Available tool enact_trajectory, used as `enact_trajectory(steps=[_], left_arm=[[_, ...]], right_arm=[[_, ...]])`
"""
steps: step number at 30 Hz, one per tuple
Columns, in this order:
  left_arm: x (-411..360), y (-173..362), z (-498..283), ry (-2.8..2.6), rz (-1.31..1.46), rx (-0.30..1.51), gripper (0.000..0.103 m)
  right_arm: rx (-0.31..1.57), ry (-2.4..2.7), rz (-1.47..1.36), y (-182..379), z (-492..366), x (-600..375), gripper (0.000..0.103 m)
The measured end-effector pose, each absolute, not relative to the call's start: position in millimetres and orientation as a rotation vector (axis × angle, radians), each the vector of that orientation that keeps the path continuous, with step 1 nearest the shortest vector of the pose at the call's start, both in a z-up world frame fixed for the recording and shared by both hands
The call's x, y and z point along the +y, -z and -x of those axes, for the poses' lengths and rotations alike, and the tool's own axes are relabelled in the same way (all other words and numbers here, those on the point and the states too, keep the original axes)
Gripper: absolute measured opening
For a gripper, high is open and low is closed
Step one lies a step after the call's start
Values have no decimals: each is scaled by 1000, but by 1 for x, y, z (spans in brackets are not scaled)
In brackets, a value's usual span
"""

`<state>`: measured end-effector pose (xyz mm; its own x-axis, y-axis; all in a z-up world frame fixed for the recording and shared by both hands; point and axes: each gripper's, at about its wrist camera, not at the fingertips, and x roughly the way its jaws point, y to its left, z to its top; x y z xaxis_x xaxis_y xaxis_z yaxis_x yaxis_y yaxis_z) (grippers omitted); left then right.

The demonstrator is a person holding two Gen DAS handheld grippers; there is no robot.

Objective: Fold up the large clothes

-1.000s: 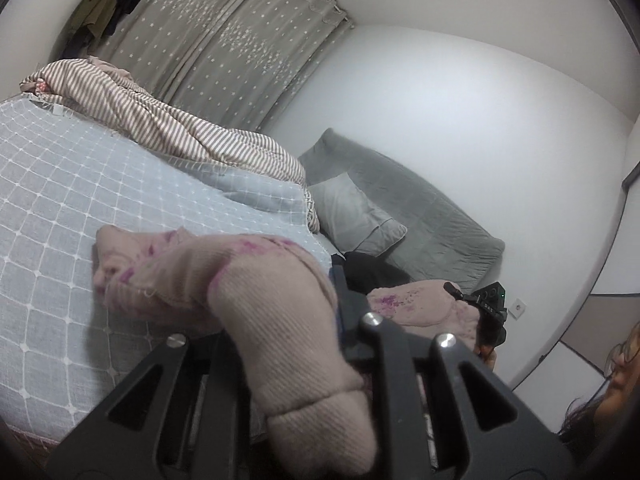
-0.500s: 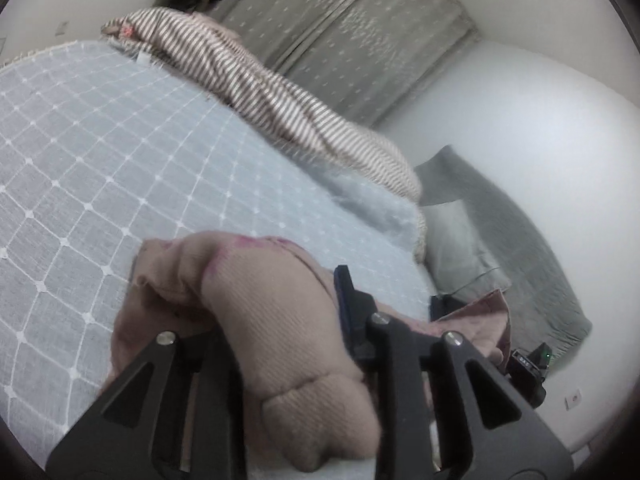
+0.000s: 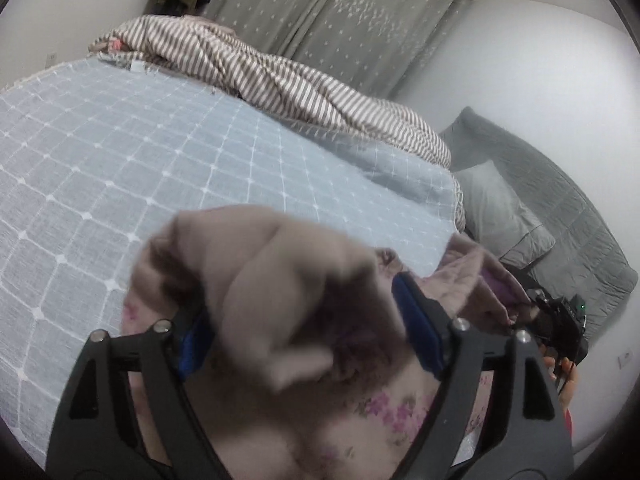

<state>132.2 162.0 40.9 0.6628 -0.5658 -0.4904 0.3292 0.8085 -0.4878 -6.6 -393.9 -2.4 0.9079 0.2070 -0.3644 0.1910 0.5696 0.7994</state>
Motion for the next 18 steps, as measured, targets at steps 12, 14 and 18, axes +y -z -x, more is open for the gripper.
enact_trajectory(steps=[12, 14, 18], left_arm=[[210, 7, -154, 291, 256, 832, 90], [211, 21, -157, 292, 242, 890, 88], [206, 22, -143, 333, 199, 874, 74]], right_arm=[[681, 336, -613, 17, 14, -380, 79], [740, 337, -626, 29, 11, -381, 79], [771, 349, -595, 36, 15, -377, 79]])
